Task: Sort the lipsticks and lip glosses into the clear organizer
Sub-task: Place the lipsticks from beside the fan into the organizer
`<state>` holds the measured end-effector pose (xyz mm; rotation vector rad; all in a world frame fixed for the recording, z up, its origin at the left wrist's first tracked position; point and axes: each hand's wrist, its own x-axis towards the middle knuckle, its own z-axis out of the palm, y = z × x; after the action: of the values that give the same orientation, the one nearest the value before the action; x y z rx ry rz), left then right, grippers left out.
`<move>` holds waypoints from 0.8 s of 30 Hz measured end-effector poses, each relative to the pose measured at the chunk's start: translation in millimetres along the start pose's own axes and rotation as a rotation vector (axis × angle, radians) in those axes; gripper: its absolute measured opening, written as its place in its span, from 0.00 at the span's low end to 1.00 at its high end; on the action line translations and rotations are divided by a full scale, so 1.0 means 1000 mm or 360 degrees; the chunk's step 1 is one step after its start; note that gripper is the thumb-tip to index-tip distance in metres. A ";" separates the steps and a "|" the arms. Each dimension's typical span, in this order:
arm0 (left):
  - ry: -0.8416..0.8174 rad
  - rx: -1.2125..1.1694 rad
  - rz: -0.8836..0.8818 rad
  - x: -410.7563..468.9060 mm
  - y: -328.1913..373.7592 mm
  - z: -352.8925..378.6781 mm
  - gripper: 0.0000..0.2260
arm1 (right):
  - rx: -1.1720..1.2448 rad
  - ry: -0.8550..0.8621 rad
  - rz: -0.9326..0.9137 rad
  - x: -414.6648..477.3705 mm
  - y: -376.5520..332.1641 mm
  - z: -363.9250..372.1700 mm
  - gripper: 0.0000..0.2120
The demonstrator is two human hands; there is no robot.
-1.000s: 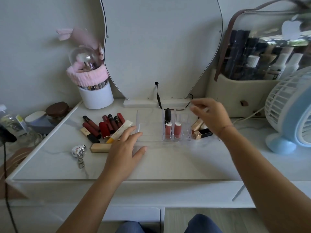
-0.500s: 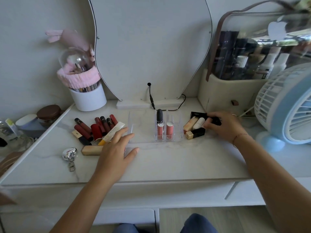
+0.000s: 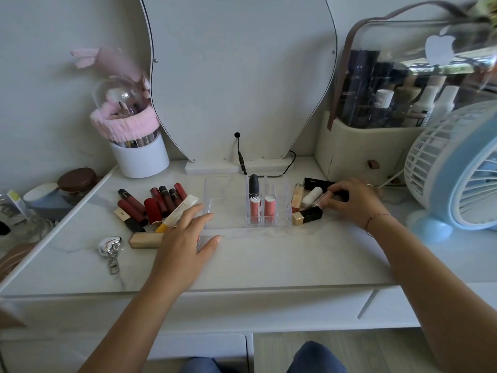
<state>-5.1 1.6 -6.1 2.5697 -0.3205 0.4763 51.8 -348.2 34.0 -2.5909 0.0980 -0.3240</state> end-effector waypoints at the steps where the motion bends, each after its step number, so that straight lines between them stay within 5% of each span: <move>1: -0.0001 0.0002 -0.0003 0.000 0.000 0.000 0.20 | 0.0029 -0.0002 -0.0012 0.000 0.001 0.002 0.16; 7: -0.0005 0.0003 -0.0003 0.000 0.001 0.000 0.20 | -0.0001 -0.0075 -0.0133 0.000 0.008 0.004 0.20; 20: 0.0015 -0.0012 0.0016 0.000 0.000 0.001 0.19 | -0.0166 -0.0225 -0.0290 0.000 0.009 -0.005 0.09; 24: 0.0010 -0.0031 0.0016 0.000 0.000 0.000 0.19 | 0.0182 -0.0172 -0.0214 -0.002 0.011 -0.009 0.06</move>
<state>-5.0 1.1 -5.8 2.5485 -0.3339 0.4824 47.6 -362.1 35.3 -2.5005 -0.1298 -0.2300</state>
